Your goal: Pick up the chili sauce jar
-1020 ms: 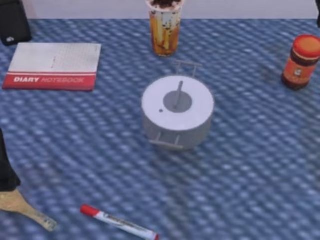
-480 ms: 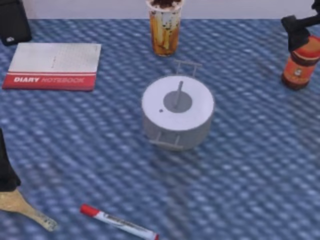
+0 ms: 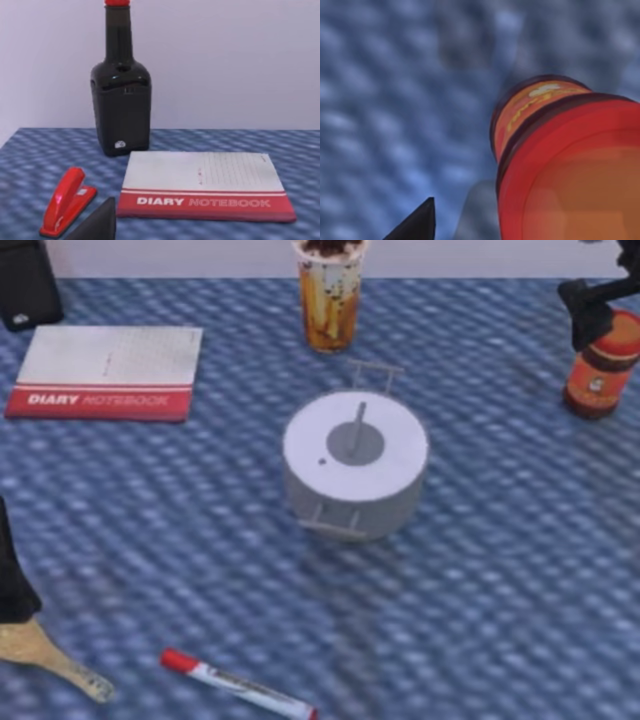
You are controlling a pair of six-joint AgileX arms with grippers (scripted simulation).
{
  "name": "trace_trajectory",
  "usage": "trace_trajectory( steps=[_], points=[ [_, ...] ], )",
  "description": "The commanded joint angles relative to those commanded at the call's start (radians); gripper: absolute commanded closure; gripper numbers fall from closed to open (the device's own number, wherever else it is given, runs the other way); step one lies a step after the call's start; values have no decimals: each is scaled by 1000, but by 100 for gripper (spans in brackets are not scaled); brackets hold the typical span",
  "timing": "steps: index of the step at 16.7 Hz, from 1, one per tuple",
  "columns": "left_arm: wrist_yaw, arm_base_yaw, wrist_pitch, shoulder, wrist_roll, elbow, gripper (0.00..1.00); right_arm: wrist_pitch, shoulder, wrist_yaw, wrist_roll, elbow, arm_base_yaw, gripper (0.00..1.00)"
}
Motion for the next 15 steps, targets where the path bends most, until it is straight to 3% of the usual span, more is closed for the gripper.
trace_trajectory(
  steps=[7,12,15],
  points=[
    [0,0,0,0,0,0,0,161,19,1,5,-137,7,0],
    [0,0,0,0,0,0,0,175,22,1,5,-151,8,0],
    [0,0,0,0,0,0,0,175,22,1,5,-151,8,23]
  ],
)
